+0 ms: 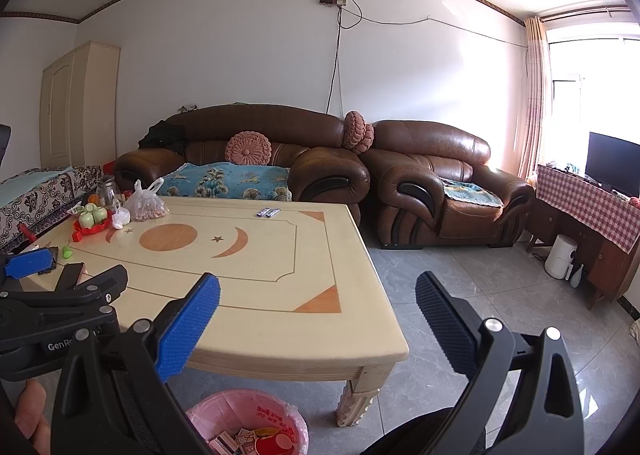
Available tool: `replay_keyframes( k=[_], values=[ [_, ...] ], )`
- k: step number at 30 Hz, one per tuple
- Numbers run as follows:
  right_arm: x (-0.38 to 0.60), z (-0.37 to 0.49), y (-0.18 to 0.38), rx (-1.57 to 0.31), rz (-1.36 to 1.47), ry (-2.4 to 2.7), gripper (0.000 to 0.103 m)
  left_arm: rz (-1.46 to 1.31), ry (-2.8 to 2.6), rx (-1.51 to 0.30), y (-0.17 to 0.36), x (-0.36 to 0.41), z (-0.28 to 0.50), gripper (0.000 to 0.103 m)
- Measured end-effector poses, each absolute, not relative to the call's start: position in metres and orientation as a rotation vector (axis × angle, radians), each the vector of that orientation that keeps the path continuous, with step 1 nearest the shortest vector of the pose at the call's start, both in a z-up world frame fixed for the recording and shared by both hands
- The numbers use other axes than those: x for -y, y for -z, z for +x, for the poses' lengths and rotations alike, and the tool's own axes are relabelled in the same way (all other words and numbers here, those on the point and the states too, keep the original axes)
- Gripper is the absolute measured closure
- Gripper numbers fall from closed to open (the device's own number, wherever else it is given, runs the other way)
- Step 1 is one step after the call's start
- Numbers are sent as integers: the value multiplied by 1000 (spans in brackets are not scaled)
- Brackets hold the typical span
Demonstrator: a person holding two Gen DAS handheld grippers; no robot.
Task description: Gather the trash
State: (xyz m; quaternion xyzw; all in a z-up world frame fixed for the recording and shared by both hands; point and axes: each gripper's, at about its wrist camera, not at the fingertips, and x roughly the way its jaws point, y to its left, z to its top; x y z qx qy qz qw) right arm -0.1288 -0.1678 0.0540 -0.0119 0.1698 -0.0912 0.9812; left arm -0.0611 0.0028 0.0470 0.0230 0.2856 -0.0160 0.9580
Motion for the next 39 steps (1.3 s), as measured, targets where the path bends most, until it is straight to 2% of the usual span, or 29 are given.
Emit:
replay_keyframes(
  k=[39],
  values=[
    [167,-124,-53,-358,-5,171,7,19,52,-584,-46,-10,-63,6]
  ],
)
